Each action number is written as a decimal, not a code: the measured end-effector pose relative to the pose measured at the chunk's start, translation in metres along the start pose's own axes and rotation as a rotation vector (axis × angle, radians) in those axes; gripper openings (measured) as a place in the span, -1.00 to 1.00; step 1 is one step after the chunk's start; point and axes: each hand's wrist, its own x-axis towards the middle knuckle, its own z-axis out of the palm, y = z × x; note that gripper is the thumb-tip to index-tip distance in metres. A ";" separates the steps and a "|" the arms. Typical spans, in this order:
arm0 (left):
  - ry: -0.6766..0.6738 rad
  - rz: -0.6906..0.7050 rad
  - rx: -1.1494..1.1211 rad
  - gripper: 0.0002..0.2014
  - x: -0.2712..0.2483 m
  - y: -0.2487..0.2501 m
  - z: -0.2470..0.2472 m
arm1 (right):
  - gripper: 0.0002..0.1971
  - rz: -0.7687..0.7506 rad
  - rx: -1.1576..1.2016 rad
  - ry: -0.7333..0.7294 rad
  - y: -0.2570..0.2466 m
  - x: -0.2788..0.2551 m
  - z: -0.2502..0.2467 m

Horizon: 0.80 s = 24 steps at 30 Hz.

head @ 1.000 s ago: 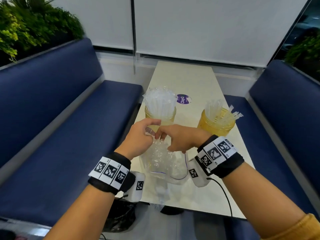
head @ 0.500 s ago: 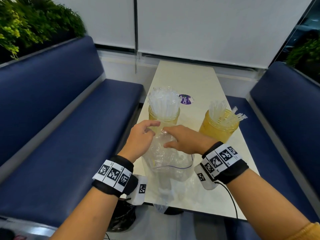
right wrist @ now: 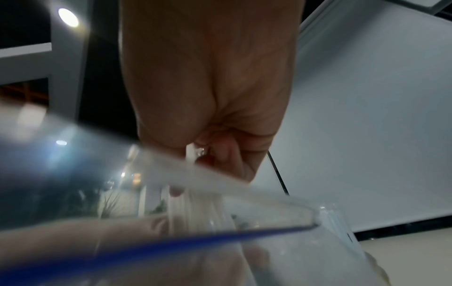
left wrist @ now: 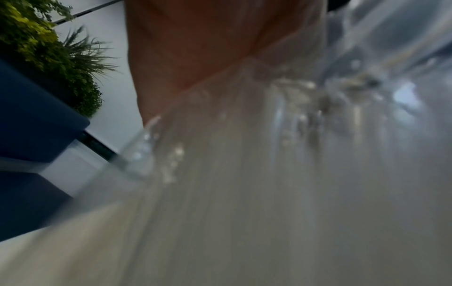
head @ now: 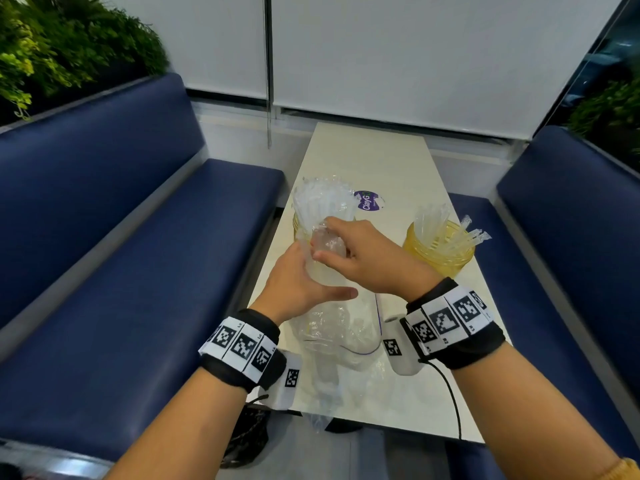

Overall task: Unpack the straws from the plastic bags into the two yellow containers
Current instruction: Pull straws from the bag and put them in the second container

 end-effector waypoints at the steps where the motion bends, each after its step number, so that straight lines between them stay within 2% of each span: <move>1: 0.016 0.012 -0.003 0.02 0.003 0.000 0.002 | -0.87 -0.017 0.028 0.022 -0.002 0.002 -0.001; 2: 0.029 0.022 -0.005 -0.03 0.004 0.002 0.004 | -0.87 -0.022 0.054 0.043 -0.003 0.003 -0.001; 5: 0.033 0.055 -0.034 -0.35 0.006 0.007 0.005 | -0.82 0.006 0.164 0.108 -0.002 0.005 0.005; 9: 0.045 0.076 0.036 -0.79 0.014 0.003 0.012 | -0.50 0.064 0.259 0.192 0.002 0.004 0.018; 11: 0.063 0.049 0.055 -0.94 0.016 0.003 0.015 | -0.55 0.084 0.219 0.222 0.003 0.006 0.028; 13: 0.060 0.094 0.015 -0.91 0.015 0.004 0.015 | -0.70 0.097 0.205 0.297 0.003 0.008 0.034; 15: 0.059 0.136 -0.022 -0.84 0.010 0.006 0.013 | -0.70 0.058 0.140 0.348 0.005 0.010 0.036; 18: 0.061 0.126 0.011 -0.73 0.008 0.009 0.012 | -0.64 -0.020 0.041 0.396 0.005 0.013 0.035; 22: 0.070 0.115 0.130 -0.37 0.013 0.005 0.013 | -0.62 -0.057 0.038 0.480 -0.004 0.017 0.027; 24: 0.070 0.061 0.097 -0.22 0.015 0.002 0.014 | -0.68 -0.065 0.047 0.511 -0.013 0.020 0.017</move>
